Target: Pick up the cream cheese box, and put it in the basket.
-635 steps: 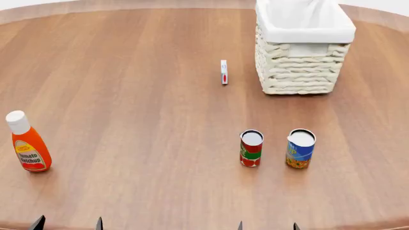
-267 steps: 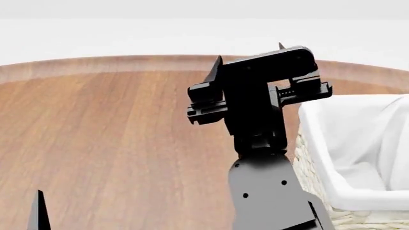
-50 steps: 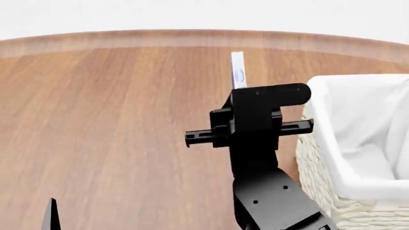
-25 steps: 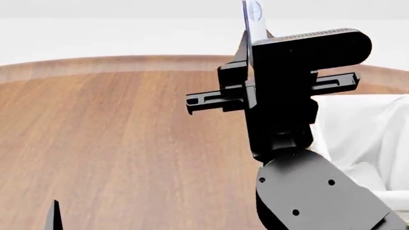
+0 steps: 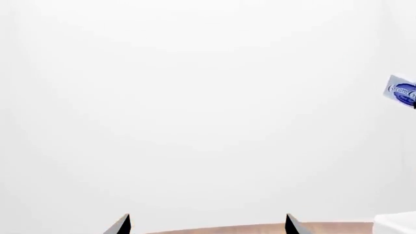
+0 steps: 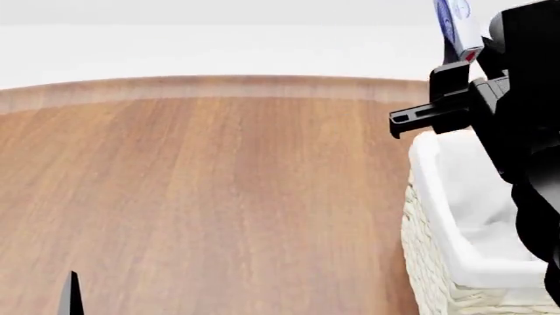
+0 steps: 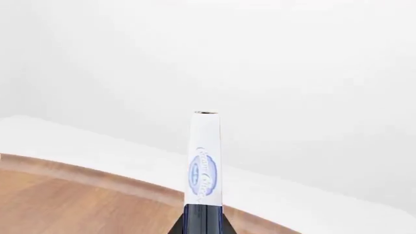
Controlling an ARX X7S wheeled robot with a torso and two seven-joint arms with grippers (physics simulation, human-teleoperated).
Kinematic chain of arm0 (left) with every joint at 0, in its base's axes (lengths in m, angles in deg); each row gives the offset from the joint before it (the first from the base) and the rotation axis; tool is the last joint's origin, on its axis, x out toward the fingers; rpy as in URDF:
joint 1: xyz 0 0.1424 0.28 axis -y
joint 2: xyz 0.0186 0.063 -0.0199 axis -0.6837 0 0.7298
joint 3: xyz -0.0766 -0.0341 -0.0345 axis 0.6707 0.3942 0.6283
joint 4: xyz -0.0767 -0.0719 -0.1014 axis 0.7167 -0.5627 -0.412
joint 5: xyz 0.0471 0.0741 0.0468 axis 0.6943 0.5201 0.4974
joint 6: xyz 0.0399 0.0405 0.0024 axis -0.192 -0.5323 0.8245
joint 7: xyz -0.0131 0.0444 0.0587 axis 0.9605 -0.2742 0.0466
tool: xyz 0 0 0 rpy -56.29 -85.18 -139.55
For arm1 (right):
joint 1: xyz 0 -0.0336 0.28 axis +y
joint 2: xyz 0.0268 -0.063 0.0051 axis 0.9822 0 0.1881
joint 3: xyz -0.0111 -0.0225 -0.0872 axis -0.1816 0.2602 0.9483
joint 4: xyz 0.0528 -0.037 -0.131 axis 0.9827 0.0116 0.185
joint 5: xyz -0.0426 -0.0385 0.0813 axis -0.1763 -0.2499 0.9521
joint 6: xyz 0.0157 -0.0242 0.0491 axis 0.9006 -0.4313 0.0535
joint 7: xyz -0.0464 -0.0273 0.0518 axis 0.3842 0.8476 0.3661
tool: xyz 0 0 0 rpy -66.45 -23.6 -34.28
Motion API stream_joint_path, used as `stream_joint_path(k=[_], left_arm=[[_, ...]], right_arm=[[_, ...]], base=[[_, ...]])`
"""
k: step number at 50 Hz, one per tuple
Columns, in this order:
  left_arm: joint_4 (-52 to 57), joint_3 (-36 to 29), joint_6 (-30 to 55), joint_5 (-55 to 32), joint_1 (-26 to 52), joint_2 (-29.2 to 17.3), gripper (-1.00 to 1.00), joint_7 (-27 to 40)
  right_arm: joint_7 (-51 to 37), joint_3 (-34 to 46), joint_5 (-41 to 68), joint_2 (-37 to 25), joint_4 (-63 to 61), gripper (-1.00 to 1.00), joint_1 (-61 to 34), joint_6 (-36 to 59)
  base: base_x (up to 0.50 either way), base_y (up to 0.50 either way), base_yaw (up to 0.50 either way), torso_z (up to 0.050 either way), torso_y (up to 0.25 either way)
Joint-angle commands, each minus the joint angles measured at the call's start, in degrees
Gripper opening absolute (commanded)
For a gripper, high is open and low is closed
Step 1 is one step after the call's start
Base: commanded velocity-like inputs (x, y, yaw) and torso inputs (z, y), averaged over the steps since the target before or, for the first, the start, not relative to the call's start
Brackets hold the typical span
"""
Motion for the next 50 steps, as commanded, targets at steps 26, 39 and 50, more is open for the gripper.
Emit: stream_joint_path(k=[26, 39, 50], left_arm=[[0.1, 0.1, 0.3, -1.2, 0.6, -0.6, 1.0, 0.3], [-0.2, -0.4, 0.2, -1.3, 0.6, -0.8, 1.0, 0.2], [-0.1, -0.8, 0.0, -1.0, 0.5, -0.9, 1.0, 0.4]], right_arm=[[27.9, 23.7, -13.3, 6.7, 47.4, -1.0, -36.5, 32.7], [35.0, 29.7, -15.4, 11.4, 57.0, -1.0, -36.9, 31.1], [35.8, 27.0, -15.2, 15.0, 70.2, -1.0, -35.4, 22.9]], base=[[0.0, 0.0, 0.0, 0.0, 0.001], [0.0, 0.0, 0.0, 0.0, 0.0], [0.0, 0.0, 0.0, 0.0, 0.0]])
